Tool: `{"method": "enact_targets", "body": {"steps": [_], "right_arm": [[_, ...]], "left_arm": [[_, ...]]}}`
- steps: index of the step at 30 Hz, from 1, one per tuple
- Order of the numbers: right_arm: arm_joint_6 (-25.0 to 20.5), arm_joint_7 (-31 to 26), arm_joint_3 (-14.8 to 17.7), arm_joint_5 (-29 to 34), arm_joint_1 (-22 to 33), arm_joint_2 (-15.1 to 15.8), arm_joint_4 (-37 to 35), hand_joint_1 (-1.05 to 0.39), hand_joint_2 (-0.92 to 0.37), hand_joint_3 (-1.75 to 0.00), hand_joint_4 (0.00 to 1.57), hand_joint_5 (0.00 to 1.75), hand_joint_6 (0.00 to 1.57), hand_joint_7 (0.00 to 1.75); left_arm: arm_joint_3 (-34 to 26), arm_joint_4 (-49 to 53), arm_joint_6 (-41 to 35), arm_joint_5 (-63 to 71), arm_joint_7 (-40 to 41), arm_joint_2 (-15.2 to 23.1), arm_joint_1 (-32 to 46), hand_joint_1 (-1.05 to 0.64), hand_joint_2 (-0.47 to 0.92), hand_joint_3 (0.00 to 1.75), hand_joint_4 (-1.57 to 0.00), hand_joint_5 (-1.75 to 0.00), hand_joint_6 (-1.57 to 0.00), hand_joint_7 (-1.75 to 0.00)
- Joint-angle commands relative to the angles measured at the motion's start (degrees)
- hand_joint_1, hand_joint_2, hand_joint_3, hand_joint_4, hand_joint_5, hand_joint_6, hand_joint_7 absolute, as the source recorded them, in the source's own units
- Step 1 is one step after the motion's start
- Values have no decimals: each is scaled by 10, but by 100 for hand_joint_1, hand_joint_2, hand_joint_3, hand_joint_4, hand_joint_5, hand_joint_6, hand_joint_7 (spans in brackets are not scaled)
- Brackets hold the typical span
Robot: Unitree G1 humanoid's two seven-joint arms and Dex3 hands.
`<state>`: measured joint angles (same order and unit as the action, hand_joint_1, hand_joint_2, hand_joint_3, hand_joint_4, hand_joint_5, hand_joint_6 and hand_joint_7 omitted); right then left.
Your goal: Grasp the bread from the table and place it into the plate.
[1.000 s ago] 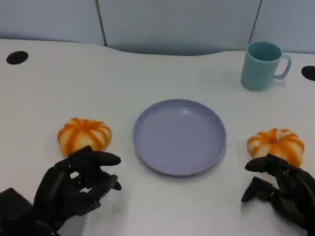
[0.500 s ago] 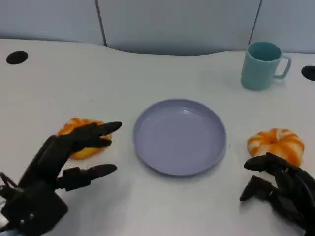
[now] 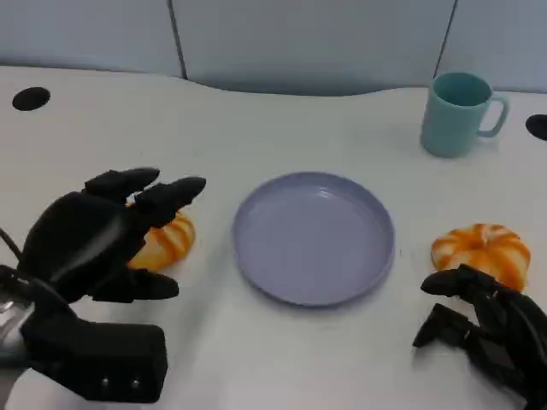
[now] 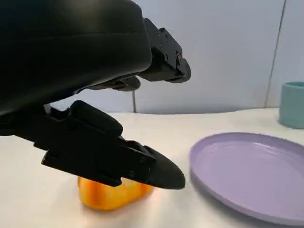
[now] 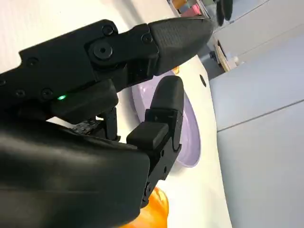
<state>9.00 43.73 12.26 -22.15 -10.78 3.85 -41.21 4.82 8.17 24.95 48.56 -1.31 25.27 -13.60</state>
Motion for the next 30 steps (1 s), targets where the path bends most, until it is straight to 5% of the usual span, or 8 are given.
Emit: {"method": "enact_targets", "body": {"steps": [1,11,18,30], "right_arm": [[-6,-5,0,1,10,2,7,-48,-92,-15,64,139,68,92],[-15,-4,2,-3,17,4,17,-49,-92,-14,65,139,69,92],[-21,0,3,-6,19,4,19,-50,-92,-13,64,139,69,93],[-25,0,4,-6,20,4,22,-50,-92,-13,64,139,69,93]], "left_arm": [[39,-6,-62,54,-15,26,-27,-86,92,7,-3,0,-9,0],[137,173,-130,73,-34,15,-147,-82,90,2,0,0,-8,-1],[210,382,-149,70,10,-32,-243,-79,90,1,0,0,-7,-1],[245,428,-144,45,39,-32,-268,-78,90,1,0,0,-7,0]]}}
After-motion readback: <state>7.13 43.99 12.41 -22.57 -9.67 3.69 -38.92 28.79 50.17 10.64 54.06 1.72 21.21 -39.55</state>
